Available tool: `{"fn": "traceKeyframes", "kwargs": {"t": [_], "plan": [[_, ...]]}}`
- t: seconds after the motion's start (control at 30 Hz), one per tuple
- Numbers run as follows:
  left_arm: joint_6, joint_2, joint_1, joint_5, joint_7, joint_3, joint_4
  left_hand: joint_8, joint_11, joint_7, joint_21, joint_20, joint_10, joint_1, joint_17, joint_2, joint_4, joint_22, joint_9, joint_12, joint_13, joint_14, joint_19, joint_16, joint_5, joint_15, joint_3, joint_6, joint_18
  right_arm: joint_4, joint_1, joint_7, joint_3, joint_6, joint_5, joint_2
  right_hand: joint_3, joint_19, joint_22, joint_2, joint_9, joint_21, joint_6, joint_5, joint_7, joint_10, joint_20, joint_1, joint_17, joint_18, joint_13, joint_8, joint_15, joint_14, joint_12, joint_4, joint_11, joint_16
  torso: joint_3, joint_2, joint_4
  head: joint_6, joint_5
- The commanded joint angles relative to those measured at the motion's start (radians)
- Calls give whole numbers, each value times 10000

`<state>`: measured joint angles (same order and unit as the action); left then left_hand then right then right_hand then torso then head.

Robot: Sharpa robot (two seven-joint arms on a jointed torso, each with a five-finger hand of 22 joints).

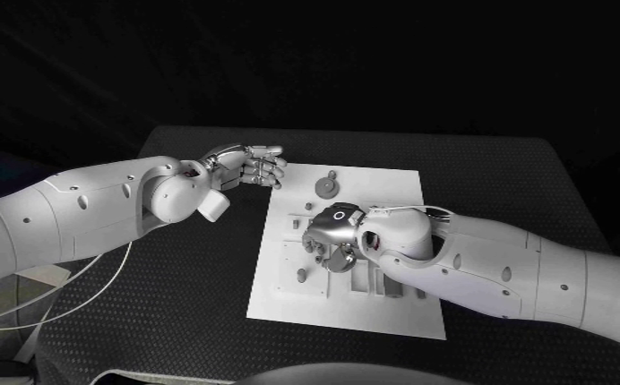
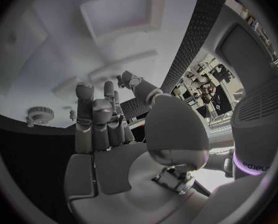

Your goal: Assemble the parts on the task board

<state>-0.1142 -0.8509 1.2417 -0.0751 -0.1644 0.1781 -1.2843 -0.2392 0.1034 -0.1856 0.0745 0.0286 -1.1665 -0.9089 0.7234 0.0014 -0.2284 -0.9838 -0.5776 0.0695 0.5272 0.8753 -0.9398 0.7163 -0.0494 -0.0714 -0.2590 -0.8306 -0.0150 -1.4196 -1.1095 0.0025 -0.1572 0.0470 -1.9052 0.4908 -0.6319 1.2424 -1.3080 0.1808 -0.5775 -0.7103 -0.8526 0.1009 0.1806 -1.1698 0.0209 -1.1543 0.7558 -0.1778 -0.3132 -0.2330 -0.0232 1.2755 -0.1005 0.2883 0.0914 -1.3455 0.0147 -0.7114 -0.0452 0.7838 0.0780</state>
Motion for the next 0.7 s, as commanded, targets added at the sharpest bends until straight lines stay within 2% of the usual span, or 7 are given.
{"fn": "traceKeyframes", "kwargs": {"t": [0.03, 0.33, 0.4, 0.47, 0.5, 0.63, 0.7], "plan": [[-173, 12, 12, 46, -59, -10, 6, -33, 3, 29, -45, -4, 83, 91, -9, 21, -23, -16, -15, -37, -14, -36, 51, -40, 6, -7, -27, 23, 27, -100, 4, -120, 0, 328, 32, 83, -2, 6, -151, 116, 20, 51, 60, 20, 0, 103, 2, -32, -17, -840, 10, 51, 63, 17, 34, -74, 48, 39, 5, 0, 1, -4, -7], [-186, 12, 10, 46, -52, -8, 85, -37, 8, 32, -44, -7, 96, 100, -10, 30, -33, -19, -17, -35, -15, -38, 56, -40, 5, -10, -43, 19, 26, -942, -34, -157, 71, 1484, 557, 929, -92, 75, -159, 33, 25, 56, -33, 16, 24, -170, 16, -34, -11, -840, -84, -10, -10, 41, -139, -137, -33, 10, 12, 7, 8, -71, -64], [-197, 16, 8, 46, -46, -8, 102, -38, 9, 33, -43, -8, 97, 102, -10, 32, -34, -19, -18, -34, -15, -39, 56, -40, 6, -11, -45, 18, 26, -1169, -119, -113, 201, 1905, 1225, 1240, -83, 89, -170, -10, 1, 56, -182, 11, -34, -479, 11, 61, -13, -840, -198, -98, -110, 49, -333, -223, -133, 7, 10, 13, 20, -103, -89], [-205, 38, 7, 45, -57, -7, 164, -39, 9, 34, -43, -9, 98, 105, -10, 32, -35, -20, -18, -33, -15, -38, 57, -40, 6, -11, -48, 16, 26, -1345, -184, -204, 424, 2024, 2040, 1580, -48, 48, -181, -43, -62, 81, -431, 10, -176, -897, -5, 211, -42, -840, -442, -248, -287, 30, -639, -349, -314, 61, 10, 19, 32, -134, -119], [-203, 41, 7, 45, -48, -7, 179, -41, 9, 36, -42, -9, 98, 108, -10, 35, -36, -21, -19, -32, -14, -38, 57, -39, 6, -12, -51, 14, 25, -1437, -251, -351, 469, 1901, 2452, 1759, -18, 25, -184, -63, -94, 94, -517, 9, -231, -1056, -18, 315, -56, -840, -579, -303, -352, 16, -781, -438, -380, 91, 10, 23, 35, -139, -135], [-198, 61, 5, 43, -29, -2, 280, -44, 9, 38, -40, -11, 97, 118, -9, 40, -37, -23, -21, -28, -13, -36, 56, -37, 6, -13, -57, 10, 24, -1669, -685, -1341, 524, 672, 3380, 2462, 368, -5, -159, -211, -172, 148, -600, -22, -444, -1972, -136, 1817, -96, -828, -1701, -360, -537, -5, -1903, -1773, -654, 175, 23, 53, 86, -212, -233], [-208, 100, 2, 31, -18, 2, 347, -46, 9, 39, -39, -13, 97, 132, -9, 36, -37, -24, -22, -25, -12, -35, 56, -36, 6, -13, -58, 8, 24, -1814, -871, -1832, 521, 45, 3294, 2758, 377, 37, -181, -21, -407, 152, -740, 63, -718, -1569, 44, 2417, -96, -839, -3818, -509, -868, 54, -3918, -2390, -1022, 178, 35, 80, 133, -247, -251]]}}
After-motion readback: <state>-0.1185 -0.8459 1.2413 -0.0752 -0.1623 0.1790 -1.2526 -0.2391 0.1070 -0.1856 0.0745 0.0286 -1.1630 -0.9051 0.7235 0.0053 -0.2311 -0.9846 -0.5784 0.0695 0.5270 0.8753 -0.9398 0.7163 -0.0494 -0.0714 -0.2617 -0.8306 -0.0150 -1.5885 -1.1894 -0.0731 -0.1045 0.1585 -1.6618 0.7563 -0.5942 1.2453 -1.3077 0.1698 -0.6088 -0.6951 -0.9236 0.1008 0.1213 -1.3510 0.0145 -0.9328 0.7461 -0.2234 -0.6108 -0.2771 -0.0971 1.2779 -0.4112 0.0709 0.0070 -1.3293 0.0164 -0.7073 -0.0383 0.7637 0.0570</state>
